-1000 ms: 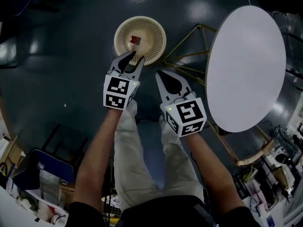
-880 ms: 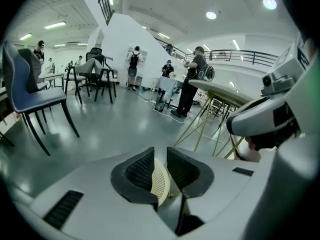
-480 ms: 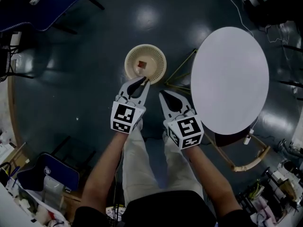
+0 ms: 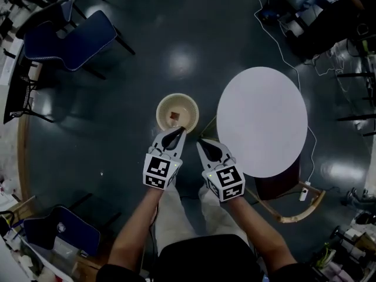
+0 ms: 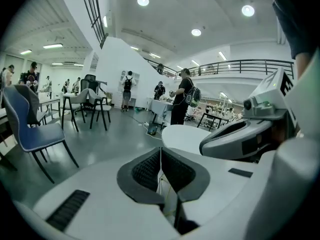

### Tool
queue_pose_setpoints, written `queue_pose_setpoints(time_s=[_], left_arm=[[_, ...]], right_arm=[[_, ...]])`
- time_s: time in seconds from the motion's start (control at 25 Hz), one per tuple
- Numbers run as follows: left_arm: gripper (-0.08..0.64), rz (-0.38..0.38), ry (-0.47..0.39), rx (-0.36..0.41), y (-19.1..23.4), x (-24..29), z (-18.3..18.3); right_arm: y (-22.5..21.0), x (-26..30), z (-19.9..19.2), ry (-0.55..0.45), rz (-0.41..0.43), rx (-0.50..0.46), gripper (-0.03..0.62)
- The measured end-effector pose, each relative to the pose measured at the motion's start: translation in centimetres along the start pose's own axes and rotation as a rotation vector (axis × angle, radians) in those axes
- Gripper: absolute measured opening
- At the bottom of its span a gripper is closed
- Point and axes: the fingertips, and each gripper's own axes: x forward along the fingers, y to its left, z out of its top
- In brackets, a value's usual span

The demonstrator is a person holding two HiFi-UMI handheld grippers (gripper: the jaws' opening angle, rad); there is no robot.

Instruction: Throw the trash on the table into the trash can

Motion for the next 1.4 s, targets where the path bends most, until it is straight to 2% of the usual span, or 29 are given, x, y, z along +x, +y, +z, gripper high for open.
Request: queue_pose_setpoints(time_s=[0.36, 0.56, 0.84, 1.0, 1.16, 1.4], left_arm=[[0.015, 0.082, -0.116, -0.026, -5.1, -7.2, 8.7], [0.015, 0.104, -0.151, -0.04, -9.0, -9.3, 11.7], [0.015, 0.121, -0.18, 0.031, -14.8, -11.5, 15.6], [0.015, 0.131, -0.235, 0.049, -18.1, -12.3, 17.9], [0.015, 0.156, -0.29, 0.024, -20.5, -13.4, 19.2], [0.015, 0.184, -0.298, 0.043, -24.2, -13.9, 19.7]], right_arm=[[3.1, -7.6, 6.9, -0.083, 0.041, -0.113, 0.02], [3.4, -11.9, 9.6, -0.116, 0.06, -0.18, 0.02], [1.8, -18.4, 12.4, -0.201, 0.028, -0.198, 0.02], [0.8, -21.8, 13.4, -0.237, 0.032, -0.217, 0.02], [0.5, -24.4, 13.7, -0.264, 0.056, -0.241, 0.02], [-0.1, -27.6, 13.7, -0.293, 0.098, -0.268, 0.02]])
